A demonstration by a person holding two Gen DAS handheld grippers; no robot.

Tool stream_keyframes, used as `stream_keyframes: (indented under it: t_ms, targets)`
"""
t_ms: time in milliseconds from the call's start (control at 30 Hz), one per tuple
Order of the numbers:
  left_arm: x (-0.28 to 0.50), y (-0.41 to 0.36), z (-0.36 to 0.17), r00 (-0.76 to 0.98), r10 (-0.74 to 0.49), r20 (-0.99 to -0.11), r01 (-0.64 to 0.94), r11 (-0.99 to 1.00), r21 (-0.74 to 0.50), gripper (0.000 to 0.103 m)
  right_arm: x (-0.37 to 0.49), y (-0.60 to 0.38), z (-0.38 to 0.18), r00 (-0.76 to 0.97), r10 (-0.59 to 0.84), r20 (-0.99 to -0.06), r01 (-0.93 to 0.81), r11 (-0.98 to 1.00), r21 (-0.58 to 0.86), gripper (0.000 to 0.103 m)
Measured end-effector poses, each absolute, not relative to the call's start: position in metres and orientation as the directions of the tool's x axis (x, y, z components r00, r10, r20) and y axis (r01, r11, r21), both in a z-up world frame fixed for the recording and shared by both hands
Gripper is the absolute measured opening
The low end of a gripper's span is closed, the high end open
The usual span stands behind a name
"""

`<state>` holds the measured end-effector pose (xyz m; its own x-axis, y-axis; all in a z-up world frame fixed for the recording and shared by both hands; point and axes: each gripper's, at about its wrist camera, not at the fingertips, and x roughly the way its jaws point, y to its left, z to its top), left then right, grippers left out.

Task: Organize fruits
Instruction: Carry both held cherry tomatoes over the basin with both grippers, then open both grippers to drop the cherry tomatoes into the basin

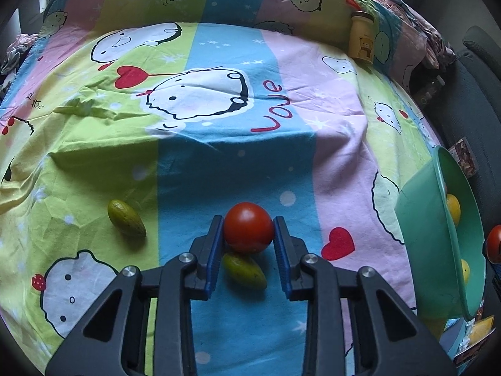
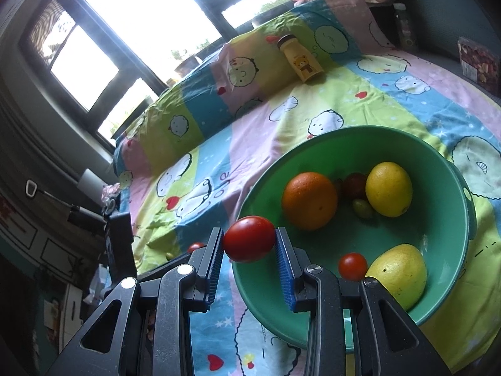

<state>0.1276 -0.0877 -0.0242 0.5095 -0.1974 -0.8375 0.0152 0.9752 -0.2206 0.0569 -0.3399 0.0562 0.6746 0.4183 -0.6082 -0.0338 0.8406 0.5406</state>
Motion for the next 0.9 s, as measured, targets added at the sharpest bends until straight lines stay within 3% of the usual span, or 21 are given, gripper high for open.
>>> stream_keyframes:
  t_ms: [567, 900]
  targets:
    - [0.057, -0.146, 0.074, 0.661, -0.394, -0.639, 0.283, 0.919, -0.275, 0.030, 0.057, -0.359, 0.047, 0.672, 0.356, -0.649, 0.073, 0.841, 0.536, 0.035]
    - [0.046, -0.188, 0.075, 0.598, -0.457, -0.659, 0.404, 0.881, -0.245, 0.030, 0.057, -0.379, 0.038, 0.665, 0.328, -0.670, 0.138, 0.829, 0.543, 0.035]
